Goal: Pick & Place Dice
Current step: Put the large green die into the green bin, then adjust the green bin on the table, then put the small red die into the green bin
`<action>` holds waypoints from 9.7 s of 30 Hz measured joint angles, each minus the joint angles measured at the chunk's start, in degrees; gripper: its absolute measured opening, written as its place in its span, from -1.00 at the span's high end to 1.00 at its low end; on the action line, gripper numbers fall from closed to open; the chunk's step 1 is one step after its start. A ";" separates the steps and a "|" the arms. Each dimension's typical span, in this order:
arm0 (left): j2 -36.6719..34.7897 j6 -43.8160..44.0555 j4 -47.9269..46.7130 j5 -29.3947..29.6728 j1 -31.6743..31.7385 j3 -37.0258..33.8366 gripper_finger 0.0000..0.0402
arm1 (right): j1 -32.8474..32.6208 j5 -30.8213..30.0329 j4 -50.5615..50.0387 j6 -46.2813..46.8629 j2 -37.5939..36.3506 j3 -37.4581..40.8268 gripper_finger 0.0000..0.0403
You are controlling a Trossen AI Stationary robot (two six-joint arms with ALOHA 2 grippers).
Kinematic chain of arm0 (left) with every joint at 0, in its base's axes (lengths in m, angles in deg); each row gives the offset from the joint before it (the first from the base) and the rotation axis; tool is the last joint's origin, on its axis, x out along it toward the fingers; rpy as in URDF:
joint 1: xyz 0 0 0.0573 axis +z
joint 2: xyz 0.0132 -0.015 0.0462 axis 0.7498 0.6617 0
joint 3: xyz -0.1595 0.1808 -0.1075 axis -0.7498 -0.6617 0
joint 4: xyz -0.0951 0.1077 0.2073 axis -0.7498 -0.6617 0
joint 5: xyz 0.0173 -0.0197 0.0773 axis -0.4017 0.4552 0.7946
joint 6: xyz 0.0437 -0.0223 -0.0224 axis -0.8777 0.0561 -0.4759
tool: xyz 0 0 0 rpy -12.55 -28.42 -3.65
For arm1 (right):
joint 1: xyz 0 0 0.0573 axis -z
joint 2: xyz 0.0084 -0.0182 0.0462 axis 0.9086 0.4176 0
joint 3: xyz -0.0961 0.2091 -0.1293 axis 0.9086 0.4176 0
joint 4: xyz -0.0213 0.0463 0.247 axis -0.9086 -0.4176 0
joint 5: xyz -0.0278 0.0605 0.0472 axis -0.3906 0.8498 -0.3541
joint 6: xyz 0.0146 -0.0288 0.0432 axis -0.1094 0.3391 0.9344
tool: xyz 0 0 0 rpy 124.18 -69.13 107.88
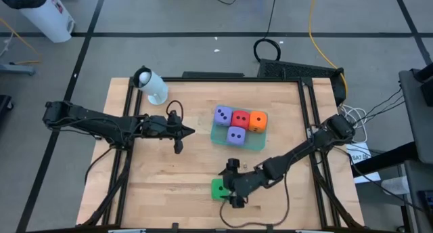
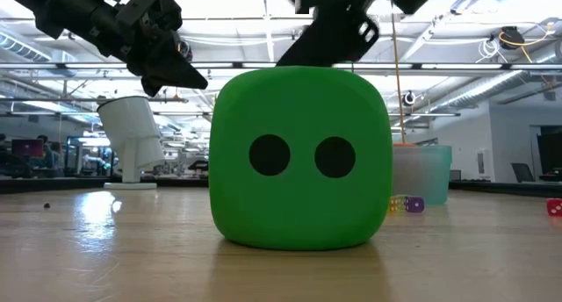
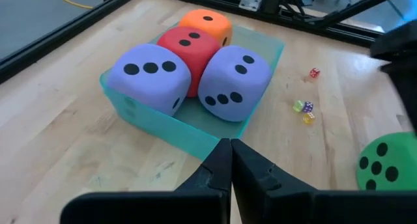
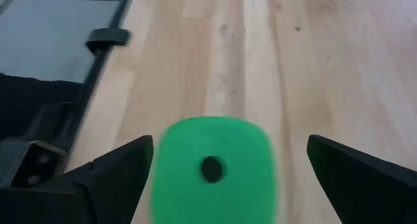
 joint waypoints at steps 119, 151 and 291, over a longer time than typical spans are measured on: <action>-0.15 -9.12 6.57 -0.26 -0.96 0.04 0.95 | 19.61 2.84 -14.99 -7.10 -39.91 33.60 -0.94; -0.15 -7.96 3.80 -1.74 -1.07 0.04 0.95 | 2.84 -2.48 -15.97 3.70 -47.22 31.78 0.90; 4.39 -13.14 24.61 -16.43 7.52 -9.53 0.89 | -11.20 -2.54 14.56 25.16 -31.37 56.37 0.67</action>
